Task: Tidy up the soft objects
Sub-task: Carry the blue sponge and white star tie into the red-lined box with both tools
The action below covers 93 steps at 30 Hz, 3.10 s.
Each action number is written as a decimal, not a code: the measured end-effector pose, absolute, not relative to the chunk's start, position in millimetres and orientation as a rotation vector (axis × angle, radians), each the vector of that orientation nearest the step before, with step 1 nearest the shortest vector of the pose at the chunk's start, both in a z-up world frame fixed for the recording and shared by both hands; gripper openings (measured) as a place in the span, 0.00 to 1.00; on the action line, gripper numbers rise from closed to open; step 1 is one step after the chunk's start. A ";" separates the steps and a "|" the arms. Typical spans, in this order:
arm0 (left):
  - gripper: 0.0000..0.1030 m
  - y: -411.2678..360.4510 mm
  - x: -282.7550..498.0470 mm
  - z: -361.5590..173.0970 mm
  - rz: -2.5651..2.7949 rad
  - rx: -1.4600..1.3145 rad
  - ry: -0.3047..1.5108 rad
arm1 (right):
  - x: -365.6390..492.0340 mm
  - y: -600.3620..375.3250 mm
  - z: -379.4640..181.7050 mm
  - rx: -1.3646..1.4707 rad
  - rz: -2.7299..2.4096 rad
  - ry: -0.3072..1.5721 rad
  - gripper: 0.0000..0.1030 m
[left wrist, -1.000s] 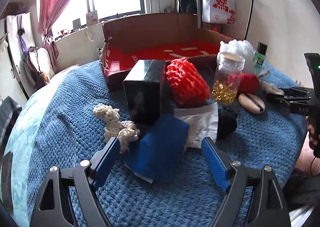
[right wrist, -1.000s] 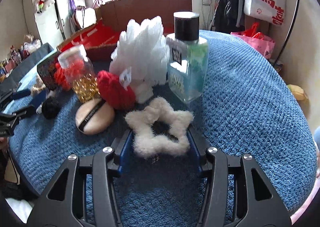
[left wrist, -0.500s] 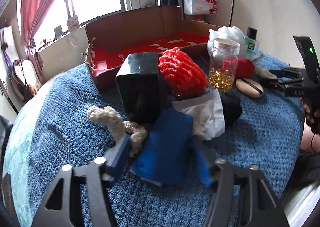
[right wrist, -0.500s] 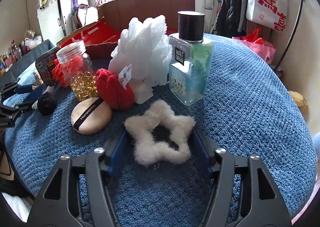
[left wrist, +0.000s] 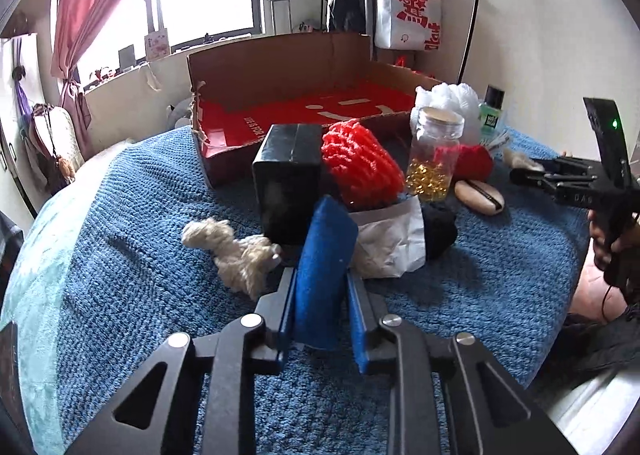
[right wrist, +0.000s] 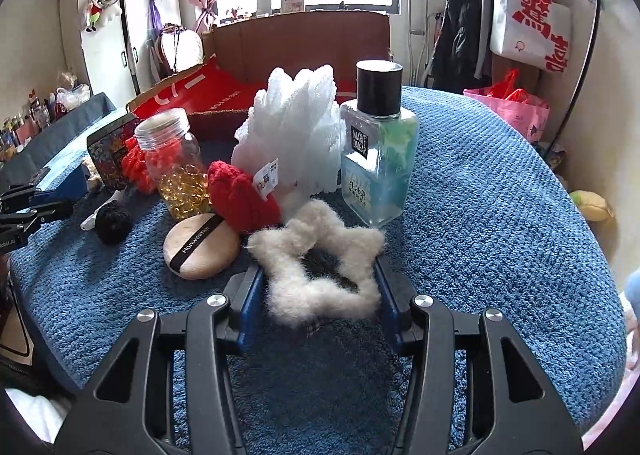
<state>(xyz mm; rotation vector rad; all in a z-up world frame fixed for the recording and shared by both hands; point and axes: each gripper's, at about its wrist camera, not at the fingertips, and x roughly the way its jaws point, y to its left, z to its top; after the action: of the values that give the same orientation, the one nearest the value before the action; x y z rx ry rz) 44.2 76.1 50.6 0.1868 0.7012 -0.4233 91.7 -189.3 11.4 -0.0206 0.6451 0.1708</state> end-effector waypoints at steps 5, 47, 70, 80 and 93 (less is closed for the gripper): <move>0.20 75.2 43.4 50.2 -0.426 0.173 0.707 | 88.9 -190.5 13.4 -0.018 0.172 0.640 0.45; 0.20 107.0 192.9 119.3 -0.408 0.120 0.721 | 233.6 -274.6 99.9 -0.067 0.204 0.666 0.45; 0.20 8.7 282.6 86.3 -0.527 0.332 0.964 | 341.2 -169.3 78.4 -0.419 0.492 0.965 0.45; 0.20 2.0 297.1 67.3 -0.519 0.344 1.036 | 360.4 -145.8 57.4 -0.495 0.499 1.090 0.45; 0.22 -6.2 307.4 48.6 -0.507 0.352 1.067 | 369.0 -136.2 34.3 -0.543 0.484 1.161 0.45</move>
<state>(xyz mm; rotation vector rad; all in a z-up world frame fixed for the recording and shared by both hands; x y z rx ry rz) 307.4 -6.2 48.6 0.3525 1.0675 -0.5067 369.0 -136.2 34.3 -0.5429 1.1605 0.4843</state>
